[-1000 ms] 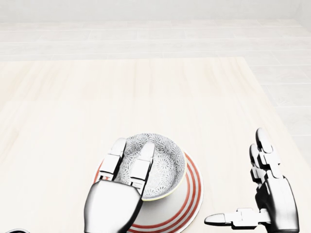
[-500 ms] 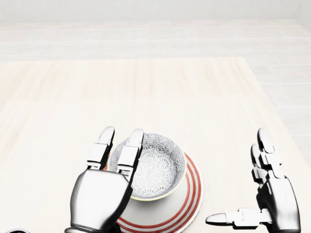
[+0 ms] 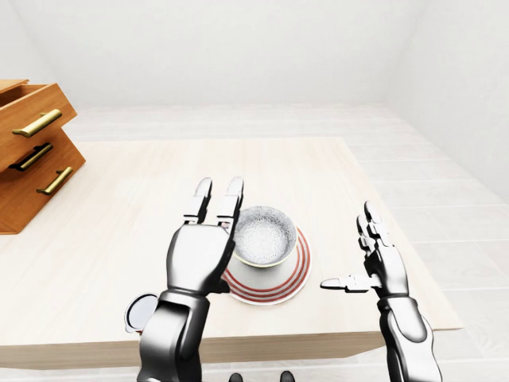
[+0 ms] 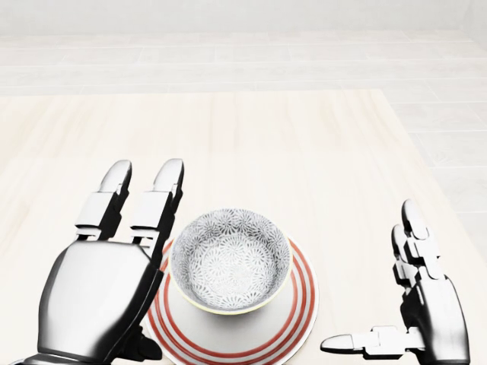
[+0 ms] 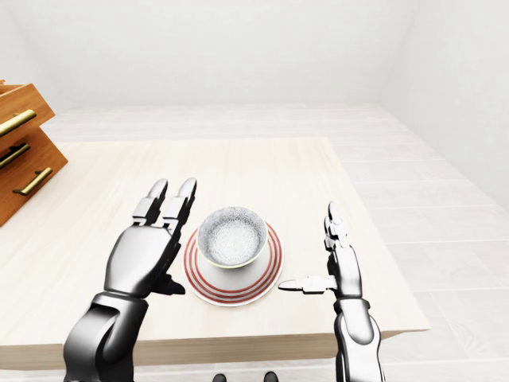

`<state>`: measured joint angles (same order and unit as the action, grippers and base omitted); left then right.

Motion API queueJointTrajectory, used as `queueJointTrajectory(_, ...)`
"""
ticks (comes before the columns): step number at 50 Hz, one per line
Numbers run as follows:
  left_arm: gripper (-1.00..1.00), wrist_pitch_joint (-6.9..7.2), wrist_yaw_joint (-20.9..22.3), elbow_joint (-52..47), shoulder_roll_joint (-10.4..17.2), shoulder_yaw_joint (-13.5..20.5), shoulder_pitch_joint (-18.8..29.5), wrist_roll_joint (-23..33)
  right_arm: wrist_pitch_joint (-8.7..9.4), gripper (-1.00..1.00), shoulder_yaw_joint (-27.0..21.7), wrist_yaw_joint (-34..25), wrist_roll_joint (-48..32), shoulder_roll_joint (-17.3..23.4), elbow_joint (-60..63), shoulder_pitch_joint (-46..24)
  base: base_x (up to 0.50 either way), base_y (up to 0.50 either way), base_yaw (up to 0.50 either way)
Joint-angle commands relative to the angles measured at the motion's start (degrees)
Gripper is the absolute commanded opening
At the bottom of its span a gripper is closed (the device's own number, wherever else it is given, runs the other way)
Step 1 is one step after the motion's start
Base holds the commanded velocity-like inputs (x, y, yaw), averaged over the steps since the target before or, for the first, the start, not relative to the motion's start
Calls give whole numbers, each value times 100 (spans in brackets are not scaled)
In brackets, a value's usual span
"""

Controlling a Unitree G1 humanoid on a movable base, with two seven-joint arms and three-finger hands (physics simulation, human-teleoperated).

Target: Put the bowl on the plate.

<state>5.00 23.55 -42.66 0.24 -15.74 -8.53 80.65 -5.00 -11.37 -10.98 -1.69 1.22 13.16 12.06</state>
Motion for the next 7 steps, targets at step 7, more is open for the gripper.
queueJointTrajectory(7, 100, 0, 840, -895, -113, 426, 98, -199, 0, 100, 13, 2, -28, -15, 218, 55, 0, 0, 0)
